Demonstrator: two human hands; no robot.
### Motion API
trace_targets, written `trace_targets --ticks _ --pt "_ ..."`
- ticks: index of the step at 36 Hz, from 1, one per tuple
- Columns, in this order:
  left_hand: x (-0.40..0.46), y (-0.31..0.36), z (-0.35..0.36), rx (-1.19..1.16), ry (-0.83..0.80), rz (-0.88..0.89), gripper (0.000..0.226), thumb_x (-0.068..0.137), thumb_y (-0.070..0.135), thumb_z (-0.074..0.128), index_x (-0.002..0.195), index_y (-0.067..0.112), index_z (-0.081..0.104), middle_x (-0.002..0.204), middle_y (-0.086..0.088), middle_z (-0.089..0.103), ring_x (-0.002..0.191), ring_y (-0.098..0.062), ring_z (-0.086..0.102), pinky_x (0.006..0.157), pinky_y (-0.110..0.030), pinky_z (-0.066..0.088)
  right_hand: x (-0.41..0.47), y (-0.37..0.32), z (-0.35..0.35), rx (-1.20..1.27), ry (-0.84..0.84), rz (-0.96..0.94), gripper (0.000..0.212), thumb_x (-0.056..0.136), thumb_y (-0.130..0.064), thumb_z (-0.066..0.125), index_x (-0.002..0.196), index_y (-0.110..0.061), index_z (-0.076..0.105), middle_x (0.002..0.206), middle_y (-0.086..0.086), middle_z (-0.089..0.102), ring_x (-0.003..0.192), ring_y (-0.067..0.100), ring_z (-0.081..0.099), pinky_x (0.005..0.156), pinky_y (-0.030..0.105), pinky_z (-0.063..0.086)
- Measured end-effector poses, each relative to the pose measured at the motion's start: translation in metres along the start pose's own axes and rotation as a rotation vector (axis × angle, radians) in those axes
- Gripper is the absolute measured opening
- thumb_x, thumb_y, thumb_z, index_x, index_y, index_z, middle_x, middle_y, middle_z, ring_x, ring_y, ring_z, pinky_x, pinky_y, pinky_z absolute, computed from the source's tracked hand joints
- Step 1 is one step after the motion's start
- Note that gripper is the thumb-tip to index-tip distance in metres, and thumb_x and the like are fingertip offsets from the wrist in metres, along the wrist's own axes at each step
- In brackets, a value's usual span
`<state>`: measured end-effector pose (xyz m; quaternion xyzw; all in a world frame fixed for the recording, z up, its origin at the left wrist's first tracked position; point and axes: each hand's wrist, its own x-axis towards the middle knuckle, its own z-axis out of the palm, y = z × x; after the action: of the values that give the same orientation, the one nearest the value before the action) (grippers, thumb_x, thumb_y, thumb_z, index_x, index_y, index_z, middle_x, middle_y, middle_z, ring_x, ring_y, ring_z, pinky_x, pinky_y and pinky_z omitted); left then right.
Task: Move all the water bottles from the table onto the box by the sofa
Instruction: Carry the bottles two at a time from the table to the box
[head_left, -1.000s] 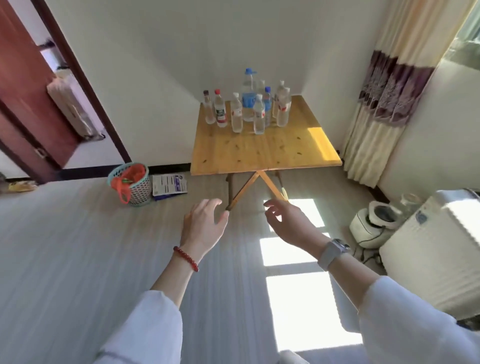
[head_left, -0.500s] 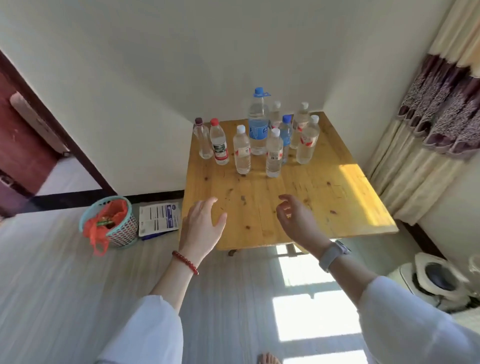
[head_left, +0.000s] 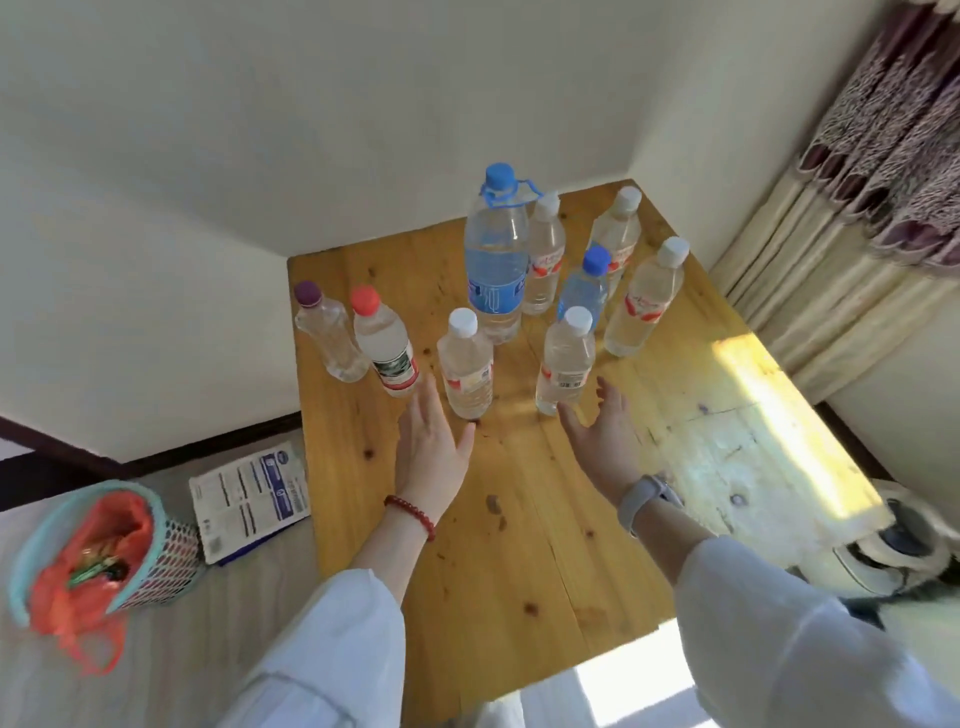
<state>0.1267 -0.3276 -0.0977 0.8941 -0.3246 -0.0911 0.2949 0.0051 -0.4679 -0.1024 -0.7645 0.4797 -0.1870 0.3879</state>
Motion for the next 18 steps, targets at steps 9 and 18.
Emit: trace_targets --ticks 9,18 --pt "0.083 -0.018 0.043 -0.298 -0.002 0.05 0.089 0.081 0.026 0.068 0.144 0.007 0.007 0.153 -0.018 0.014 0.142 -0.027 0.013 0.114 -0.031 0.015 0.061 -0.005 0.053 0.271 0.162 0.139 0.08 0.075 -0.025 0.073 0.135 -0.004 0.024 0.133 0.016 0.036 0.125 0.028 0.036 0.104 0.036 0.034" --pt "0.1 -0.028 0.055 -0.523 -0.08 0.156 0.071 0.076 0.029 0.072 0.131 0.021 0.029 0.129 -0.004 0.042 0.112 -0.003 0.04 0.085 0.001 0.034 0.07 0.012 0.052 0.328 0.184 0.231 0.07 0.071 -0.032 0.075 0.123 -0.013 0.032 0.113 -0.003 0.052 0.098 0.013 0.053 0.077 0.022 0.043"
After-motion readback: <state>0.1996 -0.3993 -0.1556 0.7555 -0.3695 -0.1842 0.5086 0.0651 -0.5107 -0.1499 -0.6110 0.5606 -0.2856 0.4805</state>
